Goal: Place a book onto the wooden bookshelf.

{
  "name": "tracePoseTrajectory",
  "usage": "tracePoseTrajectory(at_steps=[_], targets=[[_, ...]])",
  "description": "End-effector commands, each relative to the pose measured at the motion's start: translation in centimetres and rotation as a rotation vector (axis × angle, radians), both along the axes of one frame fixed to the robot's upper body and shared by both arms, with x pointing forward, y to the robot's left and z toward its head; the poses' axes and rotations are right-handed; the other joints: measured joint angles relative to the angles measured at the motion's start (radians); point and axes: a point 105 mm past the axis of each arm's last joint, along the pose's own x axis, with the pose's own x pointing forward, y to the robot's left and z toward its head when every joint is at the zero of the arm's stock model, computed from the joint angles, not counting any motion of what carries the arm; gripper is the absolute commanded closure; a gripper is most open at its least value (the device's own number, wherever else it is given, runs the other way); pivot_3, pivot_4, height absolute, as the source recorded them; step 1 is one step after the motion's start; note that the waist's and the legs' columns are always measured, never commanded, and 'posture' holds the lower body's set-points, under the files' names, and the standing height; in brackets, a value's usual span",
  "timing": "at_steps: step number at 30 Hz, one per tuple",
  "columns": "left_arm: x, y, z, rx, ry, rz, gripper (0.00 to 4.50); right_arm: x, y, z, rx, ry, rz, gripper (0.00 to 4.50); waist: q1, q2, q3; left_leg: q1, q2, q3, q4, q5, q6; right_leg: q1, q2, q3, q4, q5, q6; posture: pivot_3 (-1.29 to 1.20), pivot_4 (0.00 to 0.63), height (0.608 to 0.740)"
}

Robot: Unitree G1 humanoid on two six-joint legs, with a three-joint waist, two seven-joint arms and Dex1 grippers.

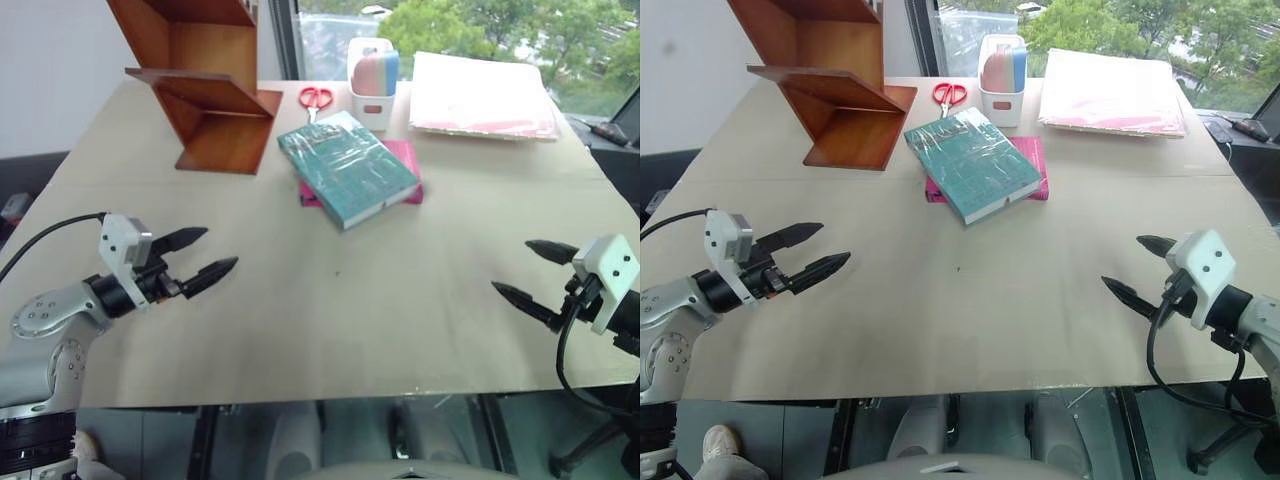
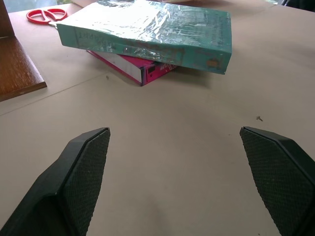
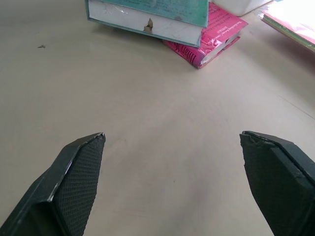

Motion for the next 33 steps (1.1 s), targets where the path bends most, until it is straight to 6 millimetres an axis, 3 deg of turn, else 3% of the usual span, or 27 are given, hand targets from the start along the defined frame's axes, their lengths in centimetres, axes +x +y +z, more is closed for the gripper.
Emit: tracePoseTrajectory(at_steps=[1,9,13,18,23,33], targets=[[0.2,-0.2,1.2,-0.008,-0.037,-0.005,0.06,0.1,0.3,1.2,-0.003,-0.052,0.015,0.00,0.000,0.000,0.000,0.000,0.000,0.000,0.000,0.000,0.000,0.000,0.000,0.000,0.000,0.000,0.000,0.00,0.150,0.740],[0.7,-3.0,1.4,-0.031,-0.054,-0.044,0.06,0.6,2.1,1.7,0.031,-0.105,0.050,0.00,0.000,0.000,0.000,0.000,0.000,0.000,0.000,0.000,0.000,0.000,0.000,0.000,-0.002,0.000,0.000,0.00,0.150,0.740],[2.1,-4.4,1.3,-0.091,0.060,0.021,0.06,0.9,4.7,2.5,0.101,-0.142,0.125,0.00,0.000,0.000,0.000,0.000,0.000,0.000,0.000,0.000,0.000,0.000,0.001,0.000,-0.002,0.000,0.001,0.00,0.150,0.740],[3.7,-7.9,0.7,-0.369,0.357,0.067,0.06,0.8,8.9,3.6,0.128,-0.213,0.269,0.00,0.001,-0.001,0.000,-0.001,0.000,-0.002,0.003,0.000,0.000,0.001,0.001,0.000,0.000,0.001,0.001,0.00,0.150,0.740],[5.4,-11.0,-0.4,-0.670,0.578,0.079,0.06,1.1,10.9,3.9,0.139,-0.236,0.327,0.00,0.000,-0.003,0.001,-0.002,0.000,-0.003,0.005,0.000,0.000,0.001,0.001,0.000,0.001,0.001,0.001,0.00,0.150,0.740],[11.6,-12.3,-1.1,-1.132,0.753,0.226,0.06,1.8,12.2,4.5,0.148,-0.280,0.334,0.00,0.002,-0.006,0.003,-0.002,-0.001,-0.006,0.010,0.000,0.000,0.001,0.003,-0.002,0.007,0.001,0.001,0.00,0.150,0.740]])
